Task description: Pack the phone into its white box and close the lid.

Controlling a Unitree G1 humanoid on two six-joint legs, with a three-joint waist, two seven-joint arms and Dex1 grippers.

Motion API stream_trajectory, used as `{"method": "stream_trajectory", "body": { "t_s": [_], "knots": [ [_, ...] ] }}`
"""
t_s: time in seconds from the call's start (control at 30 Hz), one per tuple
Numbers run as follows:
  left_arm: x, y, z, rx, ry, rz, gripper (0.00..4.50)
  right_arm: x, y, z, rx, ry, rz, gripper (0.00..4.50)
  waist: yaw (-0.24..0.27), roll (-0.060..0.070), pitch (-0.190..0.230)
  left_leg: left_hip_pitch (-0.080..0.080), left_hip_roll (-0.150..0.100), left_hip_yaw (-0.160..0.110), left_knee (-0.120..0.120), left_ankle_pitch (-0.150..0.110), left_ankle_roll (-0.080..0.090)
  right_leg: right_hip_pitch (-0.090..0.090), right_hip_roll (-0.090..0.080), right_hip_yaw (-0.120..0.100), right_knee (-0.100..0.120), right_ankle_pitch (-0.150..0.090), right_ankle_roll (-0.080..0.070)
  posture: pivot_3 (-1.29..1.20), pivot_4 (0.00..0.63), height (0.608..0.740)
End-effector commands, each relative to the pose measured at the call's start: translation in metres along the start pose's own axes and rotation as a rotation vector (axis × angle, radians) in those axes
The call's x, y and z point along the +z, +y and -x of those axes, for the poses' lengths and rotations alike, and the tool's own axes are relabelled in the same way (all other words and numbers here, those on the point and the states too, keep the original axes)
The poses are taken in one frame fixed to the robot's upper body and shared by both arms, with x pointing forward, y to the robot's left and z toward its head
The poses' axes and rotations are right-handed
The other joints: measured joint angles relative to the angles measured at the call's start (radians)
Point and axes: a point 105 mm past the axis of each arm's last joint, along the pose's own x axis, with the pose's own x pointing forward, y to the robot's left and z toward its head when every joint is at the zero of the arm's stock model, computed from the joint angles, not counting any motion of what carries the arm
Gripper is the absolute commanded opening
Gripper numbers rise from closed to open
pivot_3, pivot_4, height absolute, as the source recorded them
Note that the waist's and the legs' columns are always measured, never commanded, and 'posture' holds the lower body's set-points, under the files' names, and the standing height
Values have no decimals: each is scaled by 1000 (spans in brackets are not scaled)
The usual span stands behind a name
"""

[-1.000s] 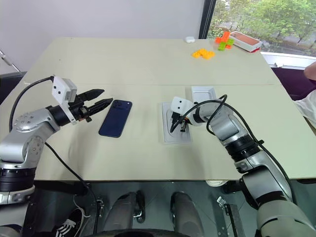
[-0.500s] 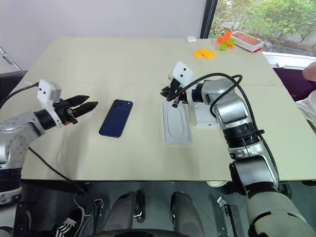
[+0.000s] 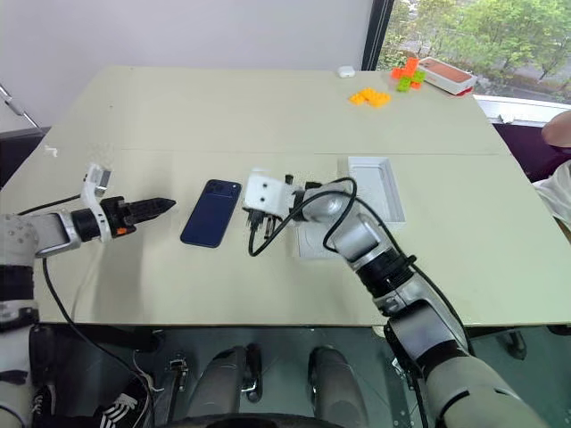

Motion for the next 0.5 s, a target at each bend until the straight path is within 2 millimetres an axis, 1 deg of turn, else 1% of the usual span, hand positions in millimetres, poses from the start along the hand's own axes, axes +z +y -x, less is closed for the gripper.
{"method": "stream_trajectory", "body": {
  "t_s": [0.03,0.1,0.17,0.3,0.37,0.43,0.5],
  "knots": [
    [-1,1,-6,9,43,16,2529,6,-6,-3,-32,6,11,542,-1,0,0,0,0,0,0,0,0,0,0,0,0,0,0,0,150,740],
    [-7,5,-13,22,87,29,2529,5,-6,-9,-35,18,-37,542,-3,0,0,0,0,0,0,0,0,0,1,0,0,0,0,0,150,740],
    [-12,3,-20,4,121,37,2529,2,-6,-15,-42,35,-65,542,-3,0,0,1,1,0,-1,0,0,0,1,0,1,0,0,0,150,740],
    [-13,1,-35,-17,140,43,2529,-2,-7,-20,-65,66,-56,542,3,0,0,1,1,-1,-1,-1,-2,0,0,0,2,0,0,0,150,740],
    [-20,4,-46,7,182,26,2529,-5,-5,-24,-56,76,-78,542,5,0,-1,1,0,-1,0,-1,-2,0,-1,0,1,0,0,0,150,740],
    [-25,2,-55,-5,209,24,2529,-13,-3,-27,-55,123,-53,542,7,0,-1,1,-1,0,0,-1,-2,2,-2,0,1,0,0,0,150,740],
    [-27,1,-59,-10,219,27,2529,-15,-3,-28,-61,138,-45,542,7,0,-1,1,-2,0,0,-1,-2,2,-4,-1,0,0,-1,0,150,740]
  ]
}}
